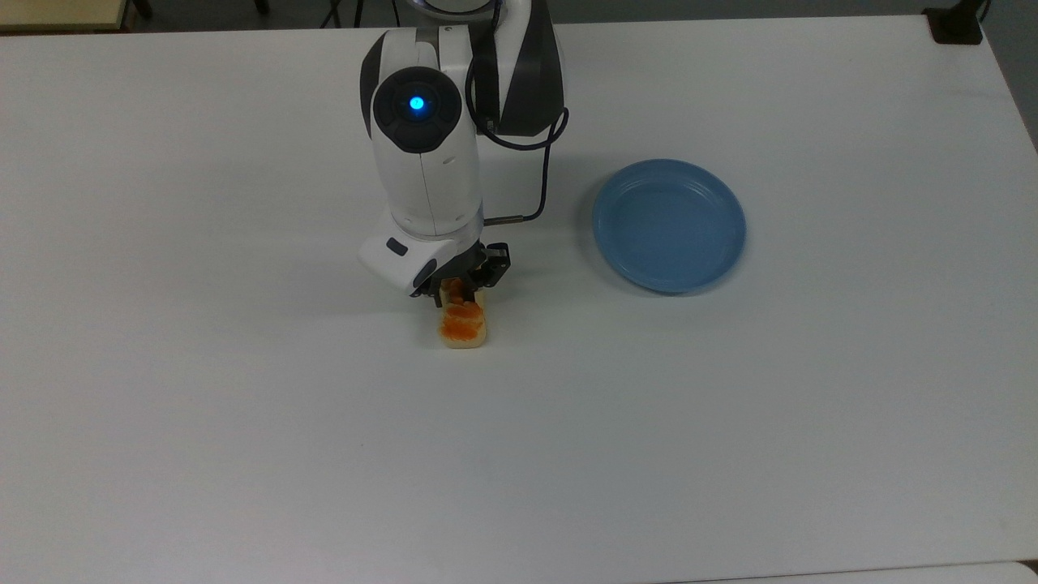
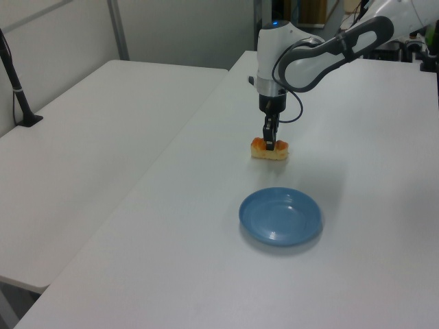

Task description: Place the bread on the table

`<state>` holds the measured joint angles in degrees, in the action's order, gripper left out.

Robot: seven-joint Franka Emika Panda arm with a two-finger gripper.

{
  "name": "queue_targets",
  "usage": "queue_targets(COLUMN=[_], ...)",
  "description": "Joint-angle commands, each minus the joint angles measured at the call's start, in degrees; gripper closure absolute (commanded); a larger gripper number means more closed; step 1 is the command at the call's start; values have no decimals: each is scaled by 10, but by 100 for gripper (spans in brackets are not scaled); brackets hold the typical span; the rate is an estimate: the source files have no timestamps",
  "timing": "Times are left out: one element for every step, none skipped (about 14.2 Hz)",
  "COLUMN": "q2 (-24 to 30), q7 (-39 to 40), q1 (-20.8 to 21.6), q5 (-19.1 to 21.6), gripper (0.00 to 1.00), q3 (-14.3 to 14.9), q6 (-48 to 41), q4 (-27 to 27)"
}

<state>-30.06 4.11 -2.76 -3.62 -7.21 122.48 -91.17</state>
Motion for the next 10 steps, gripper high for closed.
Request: queue_targets(q2=[17,32,51,73,99,128,173,200,229,258], q7=[3,1,-8,-29,-53,-75,-98,-109,-115,-118], q1=[6,6,0,-6,-9,-13,-18,-18,-18,-13], q5=[-23,-21,-18,-16,-16,-15,-10,1,14,32], gripper=[0,0,0,0,0,0,0,0,0,0], q3=[9,10,10,10,10,10,10,11,20,38], q6=[-6,-8,-27,-59,-90,-116,-159,-193,-223,-248], q4=[7,6,6,7,10,11,11,11,11,11])
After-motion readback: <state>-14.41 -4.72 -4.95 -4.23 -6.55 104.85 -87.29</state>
